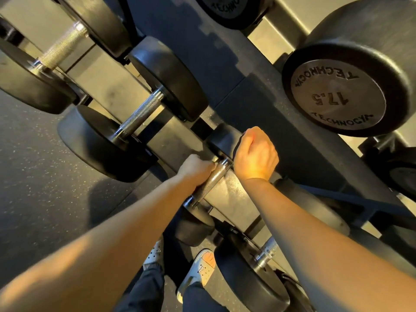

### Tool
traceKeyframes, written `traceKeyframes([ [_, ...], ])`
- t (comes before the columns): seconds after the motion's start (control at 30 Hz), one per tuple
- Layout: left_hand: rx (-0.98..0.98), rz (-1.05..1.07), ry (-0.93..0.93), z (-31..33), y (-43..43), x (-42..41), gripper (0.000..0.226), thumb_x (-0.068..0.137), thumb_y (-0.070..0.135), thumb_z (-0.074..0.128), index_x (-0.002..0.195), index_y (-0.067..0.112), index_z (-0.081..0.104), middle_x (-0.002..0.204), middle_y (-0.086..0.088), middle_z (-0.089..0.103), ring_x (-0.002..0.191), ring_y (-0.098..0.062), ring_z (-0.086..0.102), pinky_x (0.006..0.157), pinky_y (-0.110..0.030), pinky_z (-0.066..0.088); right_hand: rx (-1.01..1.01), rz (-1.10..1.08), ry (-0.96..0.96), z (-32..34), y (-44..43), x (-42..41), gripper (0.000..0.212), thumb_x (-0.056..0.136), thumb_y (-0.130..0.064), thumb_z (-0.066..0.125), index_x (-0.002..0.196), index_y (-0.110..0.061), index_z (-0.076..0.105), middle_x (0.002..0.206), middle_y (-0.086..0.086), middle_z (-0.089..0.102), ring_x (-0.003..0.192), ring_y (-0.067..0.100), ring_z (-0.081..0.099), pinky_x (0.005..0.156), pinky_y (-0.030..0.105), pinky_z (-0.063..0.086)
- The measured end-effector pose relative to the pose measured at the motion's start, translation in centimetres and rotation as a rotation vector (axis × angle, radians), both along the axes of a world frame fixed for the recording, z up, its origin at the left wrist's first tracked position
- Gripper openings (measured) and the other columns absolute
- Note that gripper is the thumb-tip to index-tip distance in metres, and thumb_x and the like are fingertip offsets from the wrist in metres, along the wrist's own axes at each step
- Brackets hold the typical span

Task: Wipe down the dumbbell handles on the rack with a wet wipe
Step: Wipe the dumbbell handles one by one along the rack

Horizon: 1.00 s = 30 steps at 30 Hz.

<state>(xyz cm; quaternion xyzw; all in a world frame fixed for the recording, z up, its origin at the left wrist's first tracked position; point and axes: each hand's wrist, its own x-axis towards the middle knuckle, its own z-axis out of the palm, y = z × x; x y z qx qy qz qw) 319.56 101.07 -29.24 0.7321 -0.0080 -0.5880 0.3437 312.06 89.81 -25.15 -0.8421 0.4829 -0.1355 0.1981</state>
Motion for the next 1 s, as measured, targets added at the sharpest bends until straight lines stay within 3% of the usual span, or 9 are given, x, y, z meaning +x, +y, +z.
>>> traceKeyframes([
  [0.07,-0.091,-0.084,-0.382,0.0,1.9,-1.2,0.018,0.1,0.029,0.063,0.104,0.019,0.076,0.097,0.003,0.076,0.077,-0.005,0.068,0.064,-0.013,0.048,-0.001,0.001,0.006,0.0,0.0,-0.1,0.037,0.102,-0.029,0.033,0.074,-0.016,0.052,0.066,0.0,0.052,0.061,0.017,0.052,0.06,0.039,0.046],
  [0.17,-0.183,-0.274,-0.783,0.3,3.3,-2.7,0.015,0.098,0.028,0.065,0.107,0.025,0.077,0.1,0.011,0.071,0.086,0.002,0.057,0.074,-0.013,0.042,-0.007,0.007,0.009,0.0,0.1,-0.1,0.036,0.102,-0.03,0.032,0.076,-0.017,0.054,0.067,-0.001,0.052,0.062,0.016,0.053,0.059,0.038,0.047],
  [0.23,-0.209,-0.24,-0.707,0.3,2.8,-2.4,0.01,0.099,0.028,0.065,0.104,0.025,0.072,0.1,0.014,0.066,0.089,0.001,0.057,0.08,-0.017,0.045,-0.003,0.006,0.003,0.0,0.1,0.0,0.036,0.101,-0.031,0.031,0.076,-0.018,0.054,0.067,-0.002,0.051,0.061,0.016,0.053,0.058,0.039,0.047],
  [0.37,-0.294,0.047,-0.213,0.0,0.7,-0.5,0.015,0.098,0.024,0.067,0.112,0.024,0.06,0.099,0.006,0.066,0.087,-0.007,0.066,0.072,-0.02,0.05,0.004,0.008,-0.008,-0.2,0.0,-0.2,0.037,0.101,-0.03,0.031,0.075,-0.017,0.054,0.067,-0.001,0.052,0.061,0.017,0.053,0.058,0.041,0.049],
  [0.53,-0.283,0.066,-0.009,-0.1,0.6,0.6,0.012,0.099,0.025,0.066,0.099,0.014,0.068,0.077,0.0,0.064,0.057,-0.001,0.06,0.068,-0.026,0.049,-0.004,0.012,0.003,-0.2,-0.1,-0.3,0.036,0.101,-0.028,0.031,0.075,-0.018,0.054,0.067,-0.001,0.052,0.061,0.016,0.053,0.059,0.041,0.05],
  [0.63,-0.265,-0.136,-0.111,0.5,1.6,0.8,0.01,0.099,0.027,0.065,0.098,0.017,0.067,0.086,0.0,0.067,0.069,-0.004,0.065,0.066,-0.022,0.051,-0.007,0.016,0.011,-0.2,-0.2,-0.2,0.035,0.102,-0.028,0.031,0.076,-0.018,0.053,0.067,-0.001,0.051,0.062,0.016,0.053,0.059,0.042,0.049],
  [0.77,-0.203,-0.502,-0.459,1.3,2.9,-1.2,0.012,0.097,0.022,0.068,0.089,0.024,0.059,0.085,0.006,0.063,0.077,-0.007,0.063,0.074,-0.026,0.054,-0.002,0.0,0.022,-0.3,-0.2,-0.2,0.036,0.101,-0.029,0.032,0.076,-0.017,0.054,0.067,-0.001,0.052,0.063,0.016,0.053,0.06,0.043,0.05],
  [0.87,-0.274,-0.417,-0.577,1.2,1.9,-1.6,0.022,0.098,0.019,0.064,0.082,0.025,0.05,0.077,0.009,0.055,0.07,-0.007,0.056,0.068,-0.02,0.042,0.0,0.002,0.028,-0.3,-0.2,-0.2,0.036,0.101,-0.031,0.031,0.077,-0.017,0.054,0.068,-0.001,0.053,0.064,0.017,0.054,0.061,0.044,0.05],
  [1.0,-0.361,-0.289,-0.531,0.1,0.7,-0.3,0.012,0.096,0.018,0.069,0.091,0.024,0.059,0.082,0.01,0.059,0.075,-0.003,0.059,0.069,-0.015,0.041,-0.012,0.002,0.036,-0.4,-0.2,-0.1,0.035,0.102,-0.03,0.032,0.078,-0.017,0.056,0.069,-0.002,0.054,0.064,0.016,0.055,0.061,0.043,0.051],
])
